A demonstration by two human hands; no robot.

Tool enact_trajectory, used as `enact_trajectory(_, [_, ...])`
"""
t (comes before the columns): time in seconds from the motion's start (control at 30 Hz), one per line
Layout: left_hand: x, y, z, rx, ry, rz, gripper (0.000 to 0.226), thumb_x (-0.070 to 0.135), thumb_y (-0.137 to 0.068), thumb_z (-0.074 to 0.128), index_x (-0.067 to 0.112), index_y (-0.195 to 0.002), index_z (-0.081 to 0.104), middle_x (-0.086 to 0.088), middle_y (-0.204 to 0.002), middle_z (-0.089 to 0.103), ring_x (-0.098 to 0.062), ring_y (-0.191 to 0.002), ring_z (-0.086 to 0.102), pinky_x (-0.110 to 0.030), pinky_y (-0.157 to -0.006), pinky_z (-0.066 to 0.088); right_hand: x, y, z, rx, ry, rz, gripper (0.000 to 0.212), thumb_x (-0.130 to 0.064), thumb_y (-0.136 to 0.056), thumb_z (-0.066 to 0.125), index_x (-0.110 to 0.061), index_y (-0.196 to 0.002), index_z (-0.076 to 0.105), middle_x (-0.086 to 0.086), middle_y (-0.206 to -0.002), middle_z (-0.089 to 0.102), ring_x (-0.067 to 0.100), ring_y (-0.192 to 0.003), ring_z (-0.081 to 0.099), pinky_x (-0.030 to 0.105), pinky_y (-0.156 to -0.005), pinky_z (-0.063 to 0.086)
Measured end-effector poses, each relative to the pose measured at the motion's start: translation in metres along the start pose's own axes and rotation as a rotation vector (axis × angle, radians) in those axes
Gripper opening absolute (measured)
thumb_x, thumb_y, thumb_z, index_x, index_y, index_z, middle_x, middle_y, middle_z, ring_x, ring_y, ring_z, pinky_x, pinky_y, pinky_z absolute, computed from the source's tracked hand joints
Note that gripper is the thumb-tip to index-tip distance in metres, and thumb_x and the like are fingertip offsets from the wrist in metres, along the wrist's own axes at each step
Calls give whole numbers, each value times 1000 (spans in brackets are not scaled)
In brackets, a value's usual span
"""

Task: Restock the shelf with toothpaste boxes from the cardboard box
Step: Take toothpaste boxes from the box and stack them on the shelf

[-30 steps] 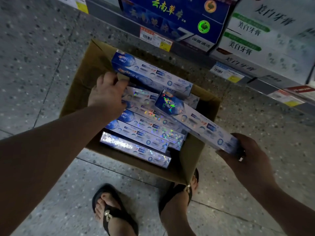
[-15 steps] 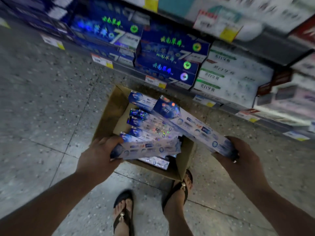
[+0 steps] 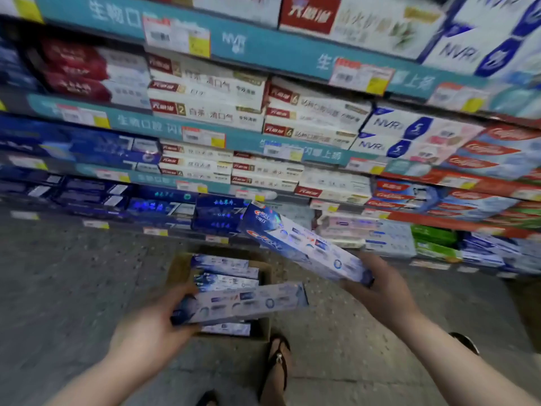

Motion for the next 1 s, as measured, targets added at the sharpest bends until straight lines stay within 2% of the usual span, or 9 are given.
enact_trajectory(0.07, [42, 18, -25, 18, -3, 53, 45, 43, -63, 75, 51, -100, 50, 13, -105, 61, -19, -104, 61, -28, -74, 45, -9, 30, -50, 74, -56, 38, 37, -15, -73, 73, -29, -103, 56, -7, -91, 59, 16, -87, 58, 28, -70, 44])
enact_trajectory(0.13, [82, 34, -41, 33, -15, 140, 46, 35, -62, 80, 59, -84, 47, 24, -96, 55, -13, -101, 57, -28, -74, 42, -9, 62, -95, 136, -99, 60, 38, -17, -73, 73, -33, -99, 50, -14, -92, 61, 12, -87, 58, 26, -70, 43])
enact_trajectory(0.23, [143, 59, -50, 2, 10, 245, 71, 36, -59, 82, 75, -89, 31, 35, -94, 47, -6, -95, 51, -28, -78, 40, 2, 114, -155, 239, -168, 88, 36, -22, -71, 75, -39, -92, 51, -24, -88, 64, 0, -84, 59, 23, -70, 45])
enact_trajectory(0.37, [225, 81, -38, -108, 48, 319, 43, 38, -62, 80, 52, -85, 47, 34, -93, 45, -6, -96, 53, -25, -81, 42, 29, 180, -230, 381, -185, 120, 38, -19, -67, 78, -41, -82, 52, -44, -90, 55, -16, -81, 54, 6, -67, 40])
enact_trajectory(0.5, [319, 99, -9, -191, 6, 425, 44, 42, -64, 78, 55, -85, 42, 32, -94, 47, -3, -93, 53, -21, -79, 43, 78, 241, -302, 487, -188, 204, 39, -14, -70, 77, -43, -81, 53, -32, -90, 57, 2, -67, 55, 8, -55, 39])
enact_trajectory(0.63, [427, 121, 36, -197, -6, 549, 42, 41, -64, 77, 56, -86, 45, 36, -91, 46, 2, -88, 51, -19, -75, 40, 138, 296, -379, 584, -210, 236, 36, -25, -62, 80, -40, -84, 55, -26, -89, 62, -12, -79, 54, 4, -64, 39])
enact_trajectory(0.73, [506, 141, 80, -201, 13, 584, 35, 41, -62, 77, 49, -80, 48, 32, -88, 51, 5, -83, 51, -13, -68, 38, 192, 335, -439, 642, -245, 256, 37, -8, -69, 78, -30, -84, 54, -10, -81, 64, -16, -71, 54, 2, -62, 40])
enact_trajectory(0.9, [629, 174, 146, -211, 67, 699, 66, 37, -60, 80, 69, -91, 32, 31, -86, 54, 3, -81, 55, -11, -67, 41, 279, 391, -531, 730, -186, 307, 33, -17, -71, 76, -36, -87, 54, -32, -92, 57, -9, -80, 55, 8, -67, 40])
enact_trajectory(1.0, [679, 179, 174, -235, 62, 687, 39, 33, -60, 81, 47, -84, 53, 32, -88, 53, -6, -90, 58, -26, -77, 46, 312, 401, -585, 765, -146, 309, 33, -17, -70, 77, -36, -84, 55, -17, -86, 63, -1, -79, 58, 16, -67, 41])
Point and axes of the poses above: each hand's wrist, its own y-axis away from the middle knuckle, its own z-axis out of the palm, x = y × z, the point moved 7 cm from there along -y, towards the middle knuckle
